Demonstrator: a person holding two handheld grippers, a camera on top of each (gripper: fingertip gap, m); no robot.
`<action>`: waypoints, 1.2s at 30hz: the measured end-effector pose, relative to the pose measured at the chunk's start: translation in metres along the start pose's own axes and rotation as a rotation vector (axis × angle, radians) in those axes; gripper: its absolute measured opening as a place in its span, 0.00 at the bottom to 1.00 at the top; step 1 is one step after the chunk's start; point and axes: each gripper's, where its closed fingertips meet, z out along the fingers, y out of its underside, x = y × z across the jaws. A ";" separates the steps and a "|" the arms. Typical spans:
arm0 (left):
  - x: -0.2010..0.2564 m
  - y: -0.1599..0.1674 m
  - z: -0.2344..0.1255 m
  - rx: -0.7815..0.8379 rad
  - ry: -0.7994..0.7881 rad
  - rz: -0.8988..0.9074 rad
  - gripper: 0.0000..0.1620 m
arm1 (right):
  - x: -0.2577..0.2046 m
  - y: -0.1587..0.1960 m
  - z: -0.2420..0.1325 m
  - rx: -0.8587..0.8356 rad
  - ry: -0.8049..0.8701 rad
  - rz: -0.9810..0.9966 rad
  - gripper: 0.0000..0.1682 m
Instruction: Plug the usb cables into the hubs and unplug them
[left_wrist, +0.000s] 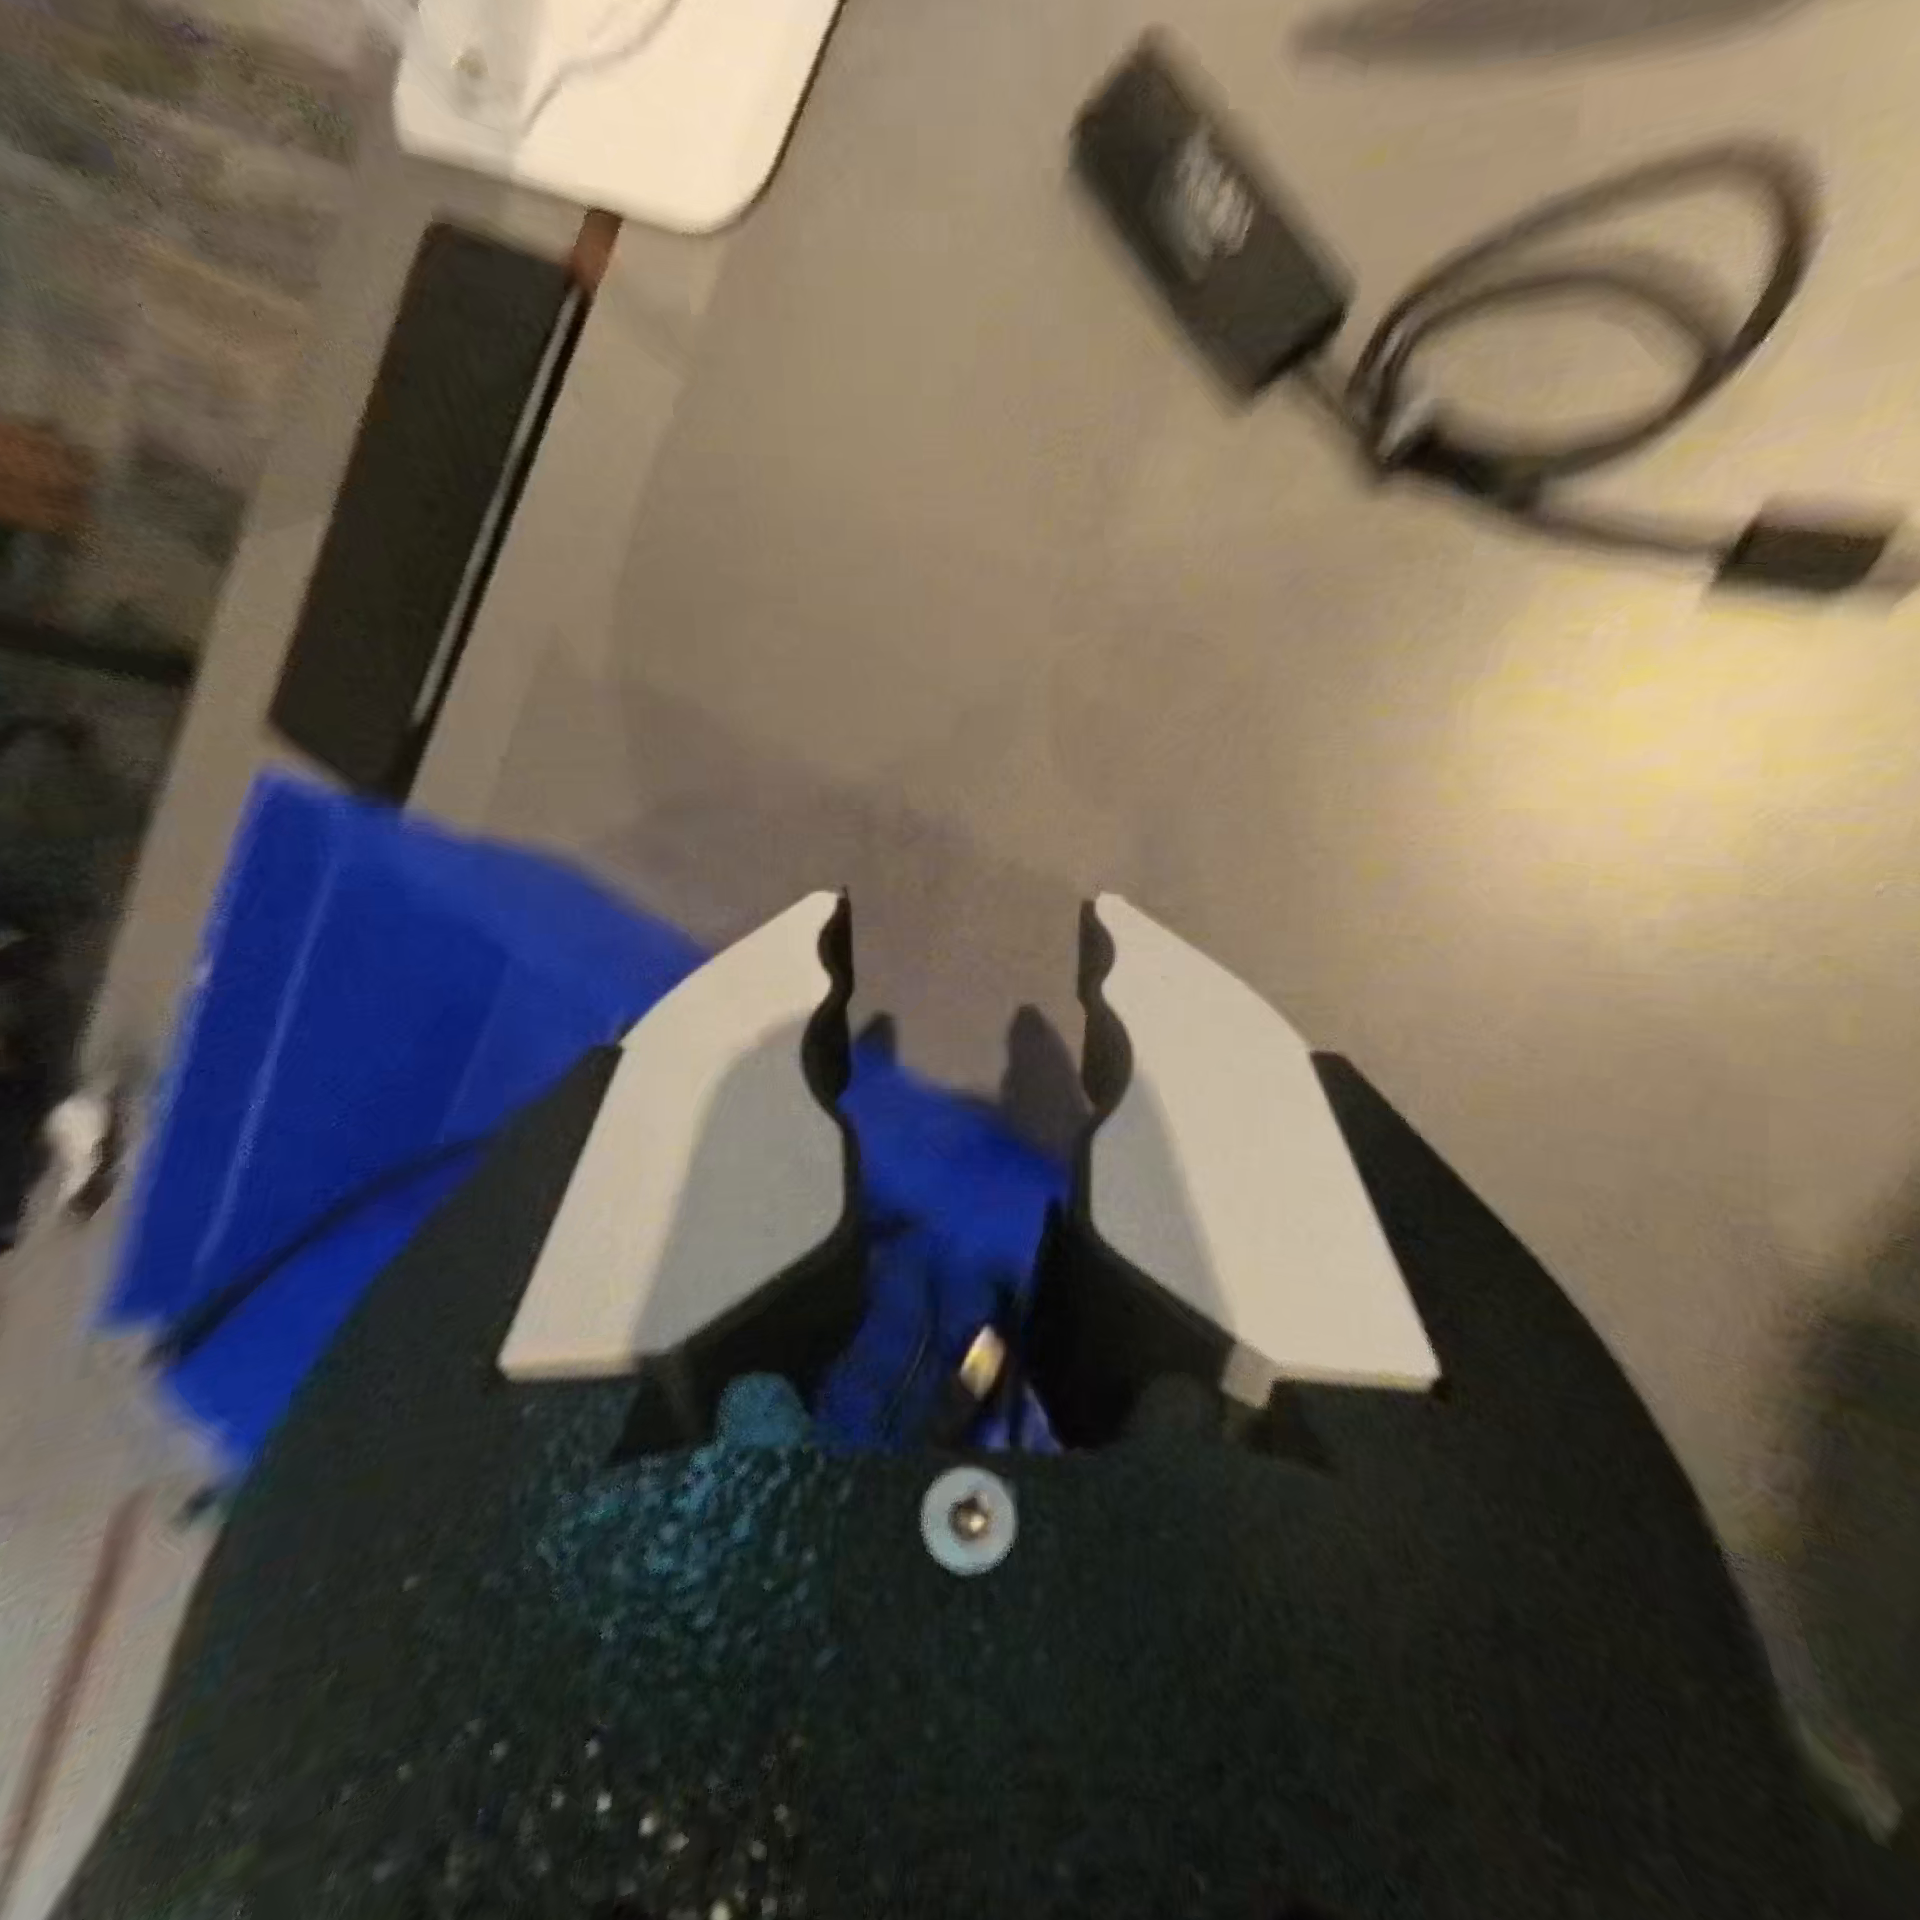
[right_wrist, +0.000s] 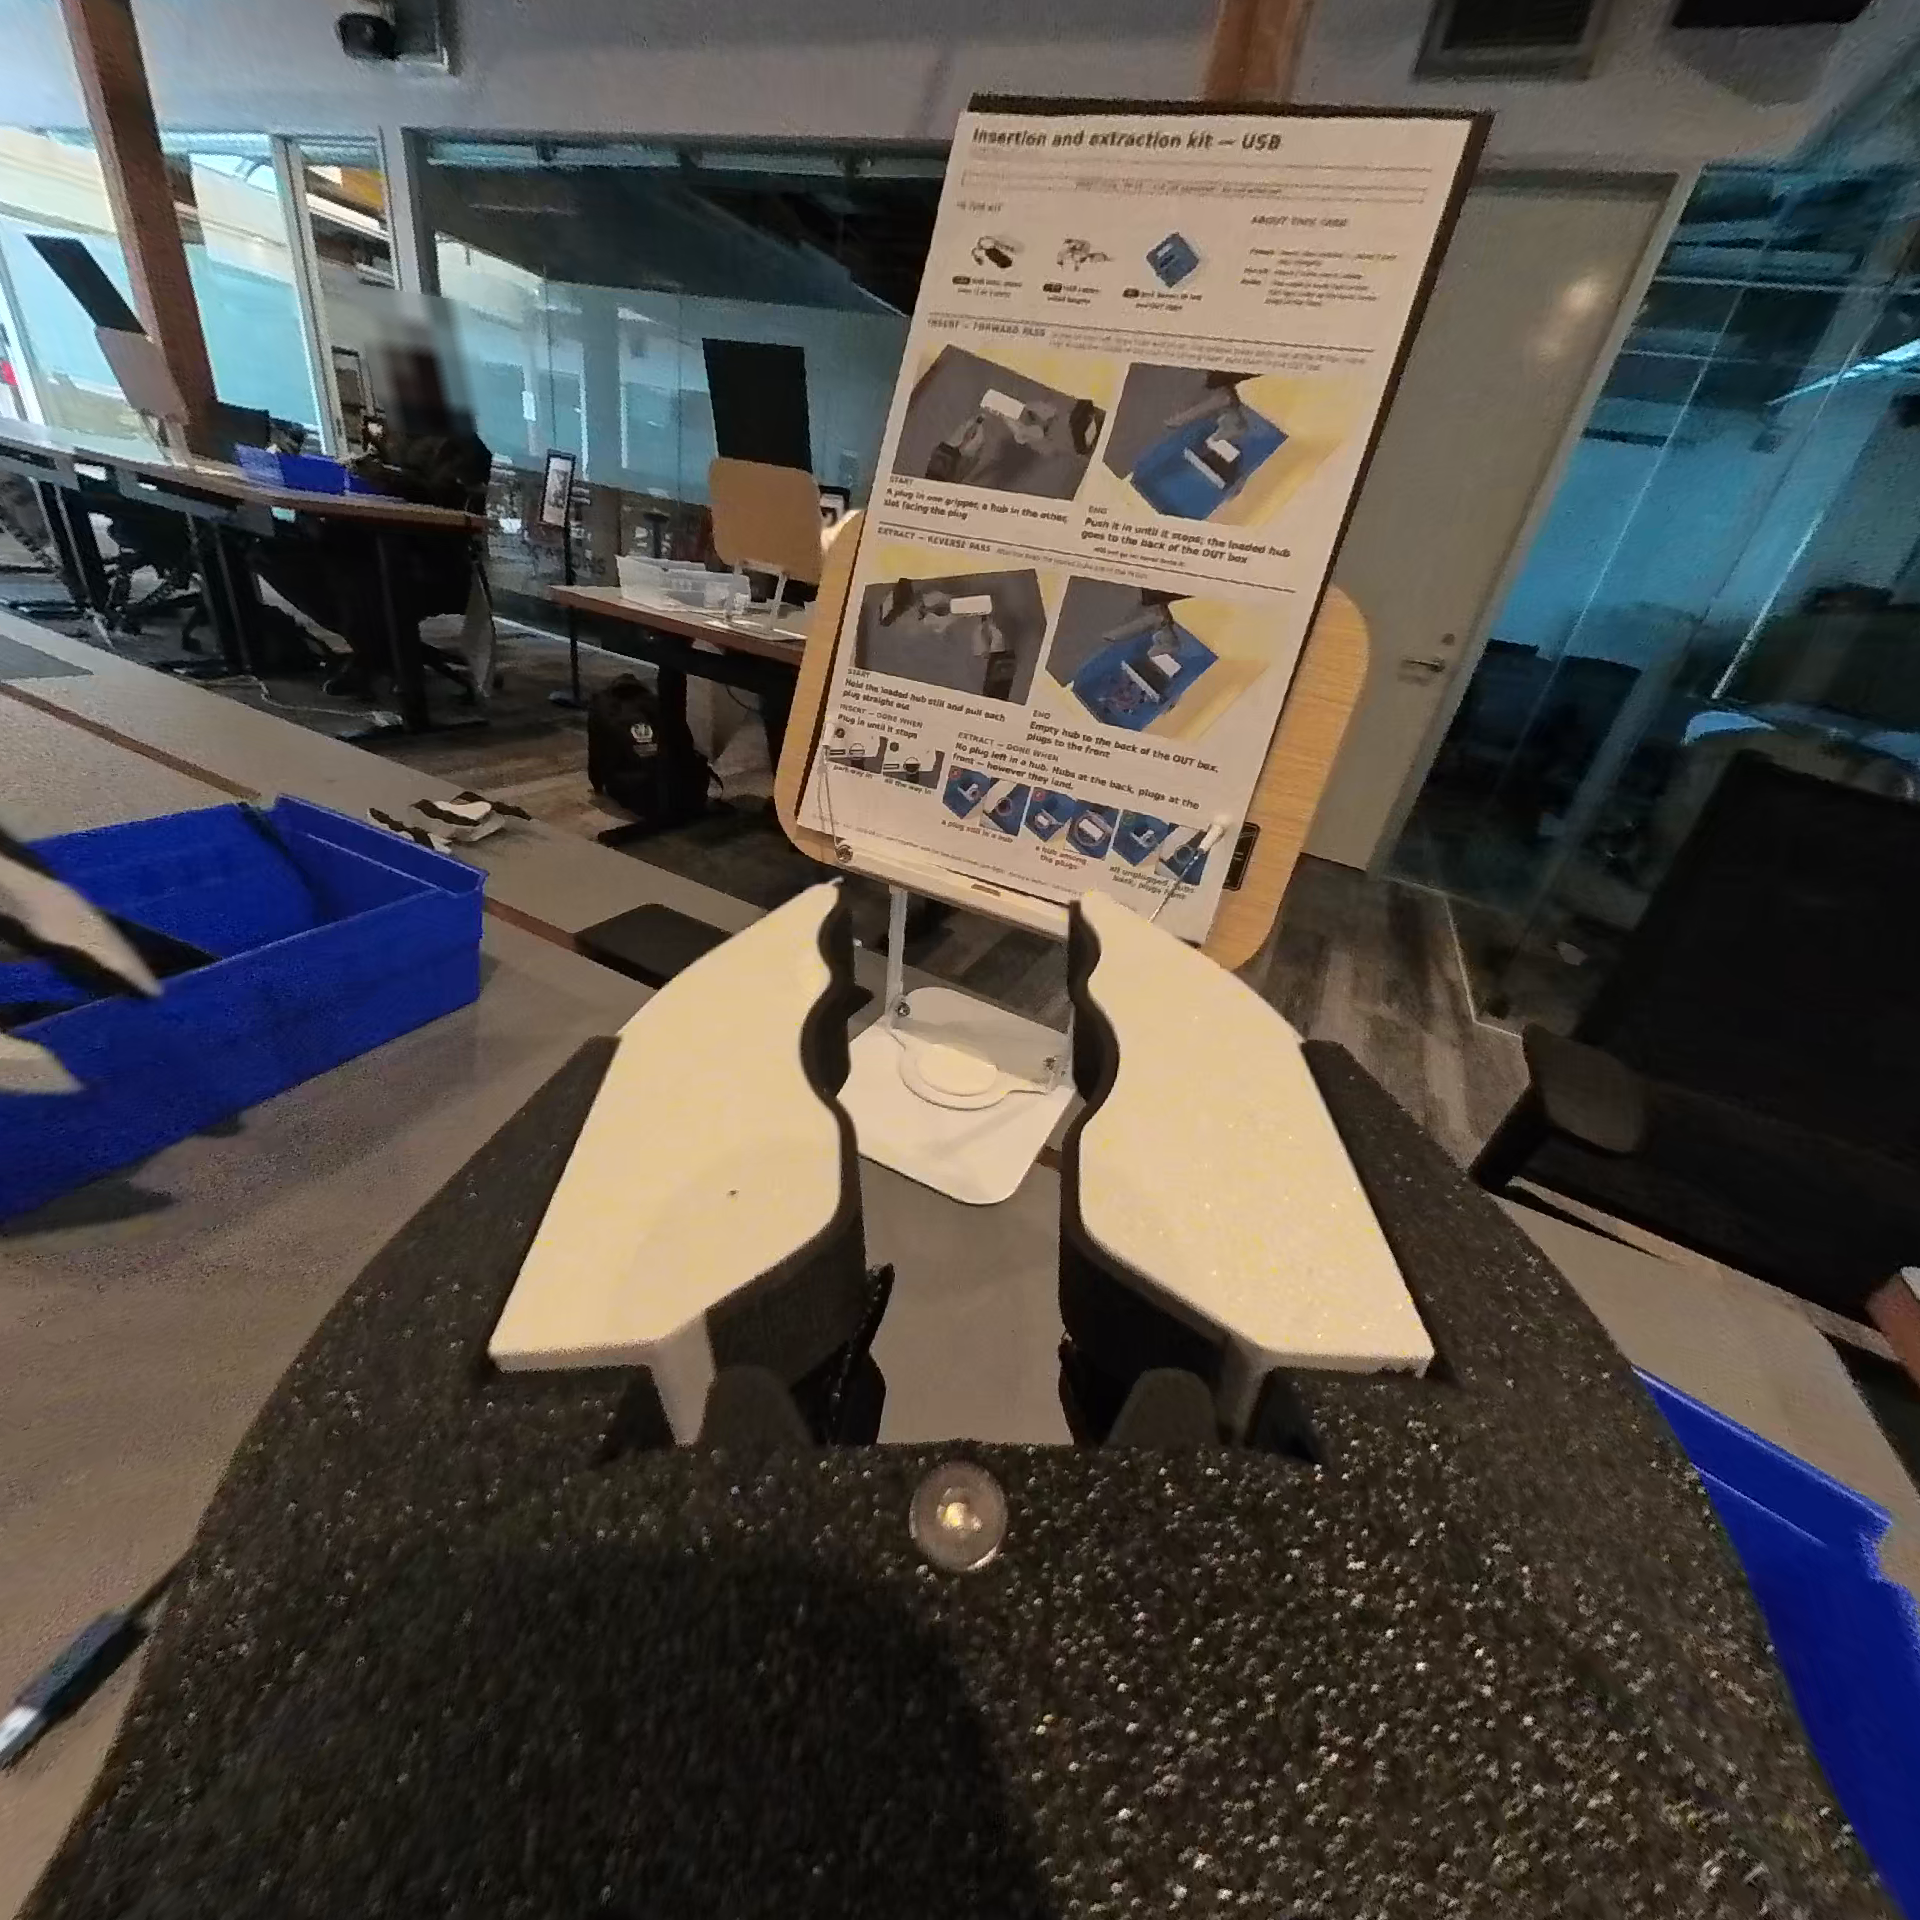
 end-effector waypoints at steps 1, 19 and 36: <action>-0.007 0.022 -0.014 -0.040 -0.036 0.028 0.26 | 0.001 -0.001 -0.001 0.004 0.004 0.002 0.23; -0.014 0.202 -0.049 -0.436 -0.089 0.275 0.00 | -0.027 0.006 0.017 -0.053 -0.060 -0.058 0.23; -0.098 -0.024 -0.130 0.341 -0.364 -0.040 0.00 | -0.037 0.006 0.021 -0.064 -0.085 -0.081 0.23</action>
